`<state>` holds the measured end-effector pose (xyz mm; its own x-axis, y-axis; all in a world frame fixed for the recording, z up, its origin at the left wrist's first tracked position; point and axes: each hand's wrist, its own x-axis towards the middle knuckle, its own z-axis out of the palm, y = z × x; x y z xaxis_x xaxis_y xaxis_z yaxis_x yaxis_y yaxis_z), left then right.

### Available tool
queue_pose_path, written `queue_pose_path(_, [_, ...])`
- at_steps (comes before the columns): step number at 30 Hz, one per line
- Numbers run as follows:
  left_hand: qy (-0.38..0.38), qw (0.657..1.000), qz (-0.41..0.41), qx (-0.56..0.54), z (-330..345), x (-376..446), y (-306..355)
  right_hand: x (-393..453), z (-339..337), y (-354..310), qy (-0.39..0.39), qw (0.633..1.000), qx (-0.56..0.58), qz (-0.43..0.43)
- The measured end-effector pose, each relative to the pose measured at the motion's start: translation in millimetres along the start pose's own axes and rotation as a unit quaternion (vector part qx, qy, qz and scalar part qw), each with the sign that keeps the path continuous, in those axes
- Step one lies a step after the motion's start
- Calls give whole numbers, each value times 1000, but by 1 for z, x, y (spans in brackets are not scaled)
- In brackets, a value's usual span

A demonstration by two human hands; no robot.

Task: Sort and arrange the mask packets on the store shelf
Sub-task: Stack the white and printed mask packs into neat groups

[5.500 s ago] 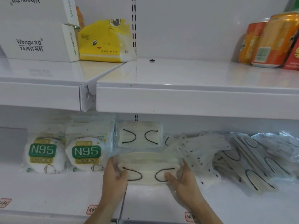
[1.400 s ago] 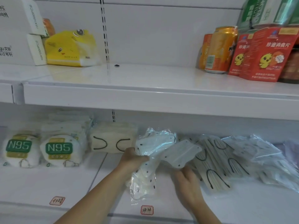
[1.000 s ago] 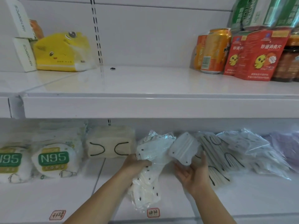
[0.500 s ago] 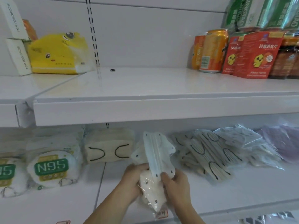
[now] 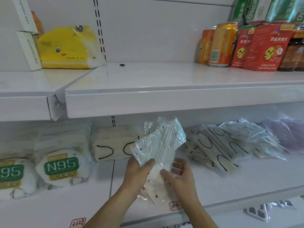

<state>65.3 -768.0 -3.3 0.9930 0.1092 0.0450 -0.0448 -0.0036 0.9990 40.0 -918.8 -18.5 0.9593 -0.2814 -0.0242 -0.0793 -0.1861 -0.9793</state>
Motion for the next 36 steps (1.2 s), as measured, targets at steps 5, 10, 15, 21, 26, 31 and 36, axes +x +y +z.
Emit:
queue_pose_path(5, [63, 896, 338, 280, -46, 13, 14, 5, -20, -25, -86, 936, 322, 111])
queue_pose_path(10, [13, 766, 462, 446, -67, 4, -10, 16, -19, -36, -255, 851, 412, 201])
queue_pose_path(15, [-53, 735, 456, 499, -76, -13, -55, 20, 13, -13, -238, 918, 219, 229])
queue_pose_path(21, [-133, 763, 392, 497, -83, -12, -52, 25, 32, 8, -113, 967, 196, 114])
queue_pose_path(26, [-6, 892, 294, 344, -110, -8, -25, 19, 14, -3, -107, 986, 125, -19])
queue_pose_path(31, [-61, 997, -10, 40, -122, 10, -10, 16, 8, -17, -205, 967, 128, -85])
queue_pose_path(36, [-94, 994, 28, 46, -123, 6, -2, 22, 12, -18, -234, 955, 160, -86])
